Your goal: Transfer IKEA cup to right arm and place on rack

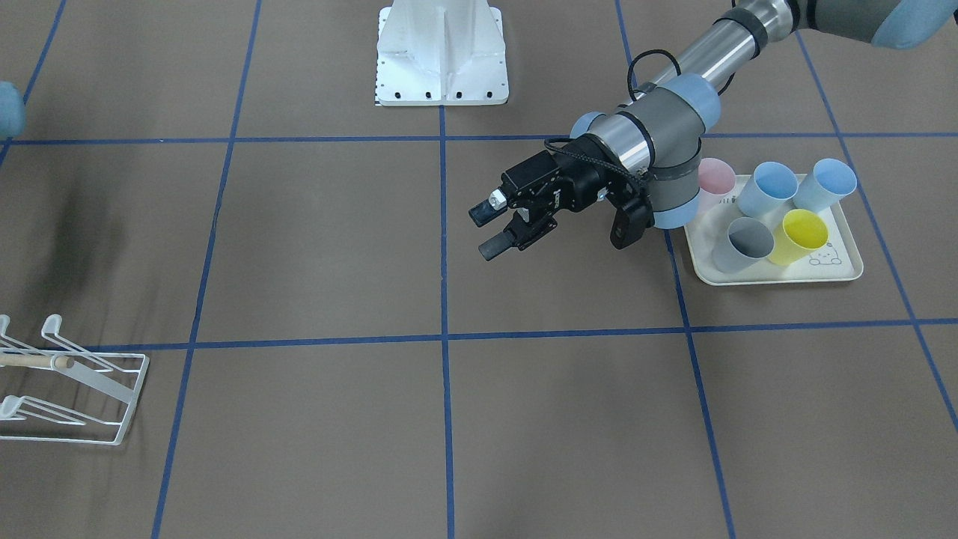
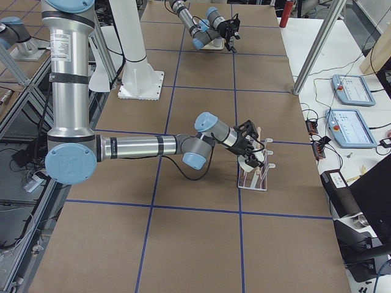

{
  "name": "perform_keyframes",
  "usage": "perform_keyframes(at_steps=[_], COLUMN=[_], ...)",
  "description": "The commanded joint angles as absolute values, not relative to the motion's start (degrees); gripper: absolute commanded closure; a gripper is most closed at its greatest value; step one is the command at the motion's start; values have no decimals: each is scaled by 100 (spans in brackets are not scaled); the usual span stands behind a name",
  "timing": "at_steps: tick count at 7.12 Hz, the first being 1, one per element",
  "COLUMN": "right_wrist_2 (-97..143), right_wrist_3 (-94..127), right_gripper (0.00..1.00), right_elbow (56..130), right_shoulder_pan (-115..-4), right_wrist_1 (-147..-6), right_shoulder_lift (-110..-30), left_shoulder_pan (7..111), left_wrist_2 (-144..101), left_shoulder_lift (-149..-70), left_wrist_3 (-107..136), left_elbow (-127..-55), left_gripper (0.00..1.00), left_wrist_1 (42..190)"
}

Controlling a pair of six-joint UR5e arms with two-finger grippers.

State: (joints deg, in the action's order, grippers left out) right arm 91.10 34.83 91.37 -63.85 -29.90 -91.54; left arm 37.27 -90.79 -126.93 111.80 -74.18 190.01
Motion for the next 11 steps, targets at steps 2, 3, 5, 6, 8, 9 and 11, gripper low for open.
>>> perform_keyframes(at_steps=[2, 3, 5, 6, 8, 9, 11], right_wrist_2=[9132, 9106, 9088, 9062, 9053, 8974, 8676], right_wrist_3=[3463, 3463, 3480, 3489, 3542, 3559, 3699], right_gripper=[100, 100, 100, 100, 100, 100, 100], right_elbow=[9193, 9193, 9202, 9202, 9193, 9202, 9281], right_shoulder_pan=[-6407, -6425, -6425, -6425, -6425, -6425, -6425], right_wrist_1=[-2988, -2980, -2971, -2971, -2971, -2962, -2953], right_shoulder_lift=[-9105, -9114, -9097, -9097, -9097, -9105, -9175], left_shoulder_pan=[3718, 3718, 3718, 3718, 3718, 3718, 3718], left_wrist_2=[-9088, -9079, -9088, -9088, -9088, -9088, -9088], left_shoulder_lift=[-12700, -12700, -12691, -12691, -12691, -12691, -12683], left_wrist_3=[11180, 11180, 11180, 11180, 11180, 11180, 11180], left_elbow=[-7427, -7427, -7427, -7427, -7435, -7436, -7444], left_gripper=[0, 0, 0, 0, 0, 0, 0], left_wrist_1=[19002, 19002, 19002, 19011, 19020, 19020, 19028])
